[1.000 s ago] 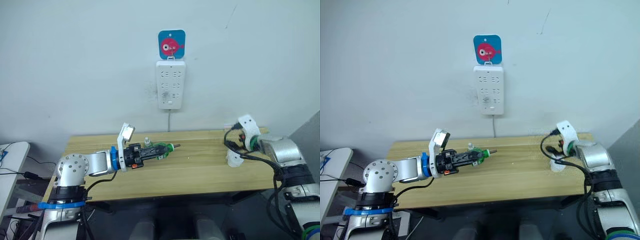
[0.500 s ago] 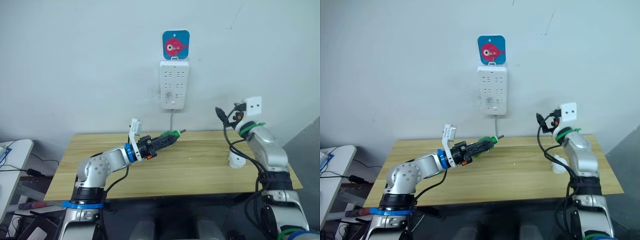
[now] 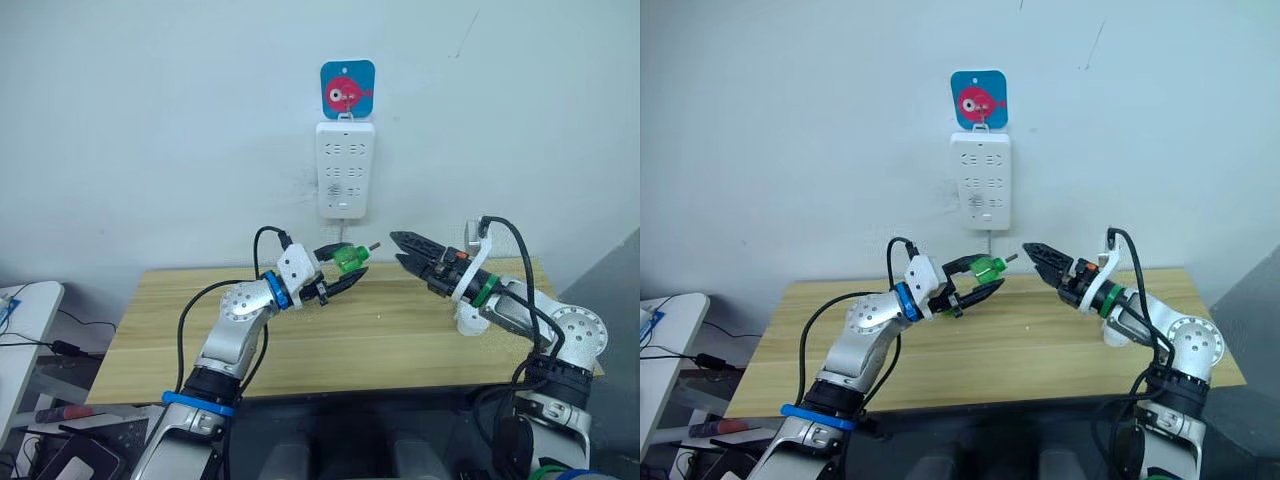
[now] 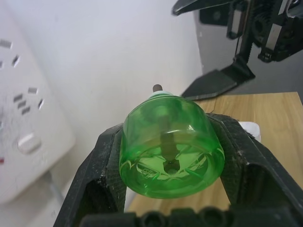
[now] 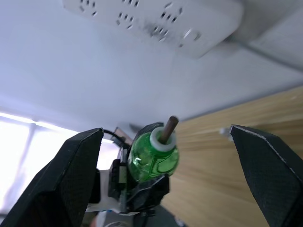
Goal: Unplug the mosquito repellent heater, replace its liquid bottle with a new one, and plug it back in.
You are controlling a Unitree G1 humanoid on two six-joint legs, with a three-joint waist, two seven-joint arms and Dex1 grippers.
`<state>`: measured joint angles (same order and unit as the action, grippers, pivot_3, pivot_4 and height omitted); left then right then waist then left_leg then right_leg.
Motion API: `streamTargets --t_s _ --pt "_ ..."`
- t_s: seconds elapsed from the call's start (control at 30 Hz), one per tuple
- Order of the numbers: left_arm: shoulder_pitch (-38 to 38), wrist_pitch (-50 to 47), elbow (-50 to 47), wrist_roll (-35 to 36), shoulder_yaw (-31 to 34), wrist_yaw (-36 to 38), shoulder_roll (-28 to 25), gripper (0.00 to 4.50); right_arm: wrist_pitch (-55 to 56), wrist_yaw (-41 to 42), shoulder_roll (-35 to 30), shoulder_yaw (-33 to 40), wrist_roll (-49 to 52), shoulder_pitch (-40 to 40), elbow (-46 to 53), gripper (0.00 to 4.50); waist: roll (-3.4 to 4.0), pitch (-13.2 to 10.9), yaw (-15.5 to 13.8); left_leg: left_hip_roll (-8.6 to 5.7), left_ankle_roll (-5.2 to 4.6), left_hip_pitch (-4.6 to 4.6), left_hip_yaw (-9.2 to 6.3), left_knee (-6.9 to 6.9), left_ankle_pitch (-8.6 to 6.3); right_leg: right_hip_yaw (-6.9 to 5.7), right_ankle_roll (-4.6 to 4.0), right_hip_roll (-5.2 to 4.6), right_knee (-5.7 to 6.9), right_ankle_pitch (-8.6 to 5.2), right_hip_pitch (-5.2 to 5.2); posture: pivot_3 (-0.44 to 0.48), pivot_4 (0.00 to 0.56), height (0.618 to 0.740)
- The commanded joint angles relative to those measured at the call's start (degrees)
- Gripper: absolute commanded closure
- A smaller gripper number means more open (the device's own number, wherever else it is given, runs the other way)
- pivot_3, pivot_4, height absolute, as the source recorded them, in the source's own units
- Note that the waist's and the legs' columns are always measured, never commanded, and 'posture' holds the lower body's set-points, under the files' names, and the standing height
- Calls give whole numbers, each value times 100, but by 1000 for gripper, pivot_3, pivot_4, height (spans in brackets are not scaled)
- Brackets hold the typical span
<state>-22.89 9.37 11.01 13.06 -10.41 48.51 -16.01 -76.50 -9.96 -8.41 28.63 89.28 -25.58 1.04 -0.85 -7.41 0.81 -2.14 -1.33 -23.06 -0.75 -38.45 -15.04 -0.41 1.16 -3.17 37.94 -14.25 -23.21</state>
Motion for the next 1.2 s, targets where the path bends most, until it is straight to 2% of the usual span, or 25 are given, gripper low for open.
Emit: streamTargets --t_s 0.03,0.3,0.4,0.7,0.97,1.07,1.1,1.2 --pt "-148 205 -155 -34 0 33 80 2189 305 -501 -110 -411 681 64 440 14 0 0 27 0 -2 1 0 0 1 0 1 0 1 0 0 -61 98 740" --pt "-115 61 -401 11 -44 88 135 2189 1194 -1164 -234 -1267 1315 255 760 14 0 0 102 1 -8 2 -2 2 4 -4 8 10 3 -3 2 -55 99 740" --pt "-54 12 -422 9 -54 106 135 2189 1485 -1264 -267 -1431 1374 314 835 525 0 0 100 0 -8 2 -3 2 4 -4 9 11 4 -3 2 -53 100 740" --pt "-13 -87 -516 29 -73 131 150 2189 1982 -1296 -538 -1922 1683 438 970 3655 -1 0 98 0 -8 3 -3 1 5 -3 10 12 3 -4 3 -50 95 740" --pt "0 -118 -602 50 -127 198 149 2189 2358 -1418 -638 -2116 1988 413 940 3676 -1 0 96 1 -8 2 -4 1 5 -3 10 13 3 -4 3 -48 88 740" --pt "-3 -255 -618 80 -128 271 66 1248 2446 -1327 -695 -2138 1807 469 936 3676 -1 0 95 0 -8 2 -4 1 5 -3 10 13 3 -4 3 -46 88 740" --pt "-6 -262 -621 71 -133 341 0 1085 2446 -1118 -769 -2143 1474 487 934 3676 -1 0 95 0 -8 2 -4 1 5 -3 10 13 3 -4 3 -46 88 740" --pt "-24 -419 -618 96 -64 398 -110 103 2632 -259 -1040 -2296 120 515 878 3676 -1 0 85 0 -8 2 -3 1 5 -4 10 15 3 -4 3 -35 86 740"
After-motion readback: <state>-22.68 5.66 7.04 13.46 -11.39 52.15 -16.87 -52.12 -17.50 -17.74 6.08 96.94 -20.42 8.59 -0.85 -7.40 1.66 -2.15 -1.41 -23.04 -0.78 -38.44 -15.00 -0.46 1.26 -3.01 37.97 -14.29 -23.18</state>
